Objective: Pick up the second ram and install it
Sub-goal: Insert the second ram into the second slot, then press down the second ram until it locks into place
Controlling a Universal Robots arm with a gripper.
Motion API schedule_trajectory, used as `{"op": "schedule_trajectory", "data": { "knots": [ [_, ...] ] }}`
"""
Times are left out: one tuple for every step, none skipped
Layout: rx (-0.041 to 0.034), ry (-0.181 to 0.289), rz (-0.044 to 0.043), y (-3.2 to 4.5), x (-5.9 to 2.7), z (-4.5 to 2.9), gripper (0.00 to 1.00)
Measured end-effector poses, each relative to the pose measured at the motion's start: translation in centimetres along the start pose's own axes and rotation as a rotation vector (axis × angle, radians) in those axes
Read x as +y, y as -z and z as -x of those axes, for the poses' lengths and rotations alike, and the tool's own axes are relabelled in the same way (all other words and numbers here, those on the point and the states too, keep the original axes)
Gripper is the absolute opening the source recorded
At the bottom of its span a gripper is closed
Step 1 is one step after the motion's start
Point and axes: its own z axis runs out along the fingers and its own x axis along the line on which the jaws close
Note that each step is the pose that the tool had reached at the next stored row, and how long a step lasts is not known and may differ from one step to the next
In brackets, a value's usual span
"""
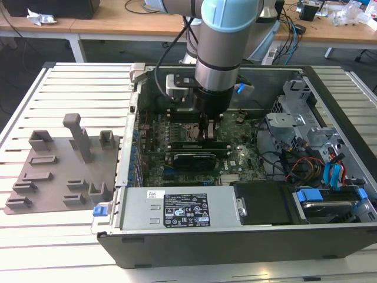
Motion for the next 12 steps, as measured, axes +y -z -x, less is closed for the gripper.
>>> {"op": "schedule_trajectory", "data": {
  "knots": [
    [0.0000,0.000,0.0000,0.85,0.02,0.06,0.21],
    [0.0002,0.000,0.0000,1.74,0.06,0.18,0.21],
    [0.0003,0.000,-0.0001,2.51,0.08,0.28,0.19],
    [0.0012,0.000,-0.0001,3.41,0.12,0.36,0.13],
    [0.0021,0.000,-0.0002,4.25,0.14,0.45,0.10],
    [0.0018,0.000,-0.0003,4.26,0.14,0.45,0.10],
    [0.0017,0.000,-0.0003,4.27,0.14,0.45,0.10],
    [0.0017,0.000,-0.0002,4.27,0.14,0.45,0.10],
    [0.0015,0.000,-0.0002,4.27,0.14,0.45,0.10],
    [0.0015,0.000,-0.0002,4.27,0.14,0.45,0.10],
    [0.0014,0.000,-0.0002,4.27,0.15,0.45,0.10],
    [0.0015,0.000,-0.0001,4.24,0.12,0.44,0.10]
  ]
}}
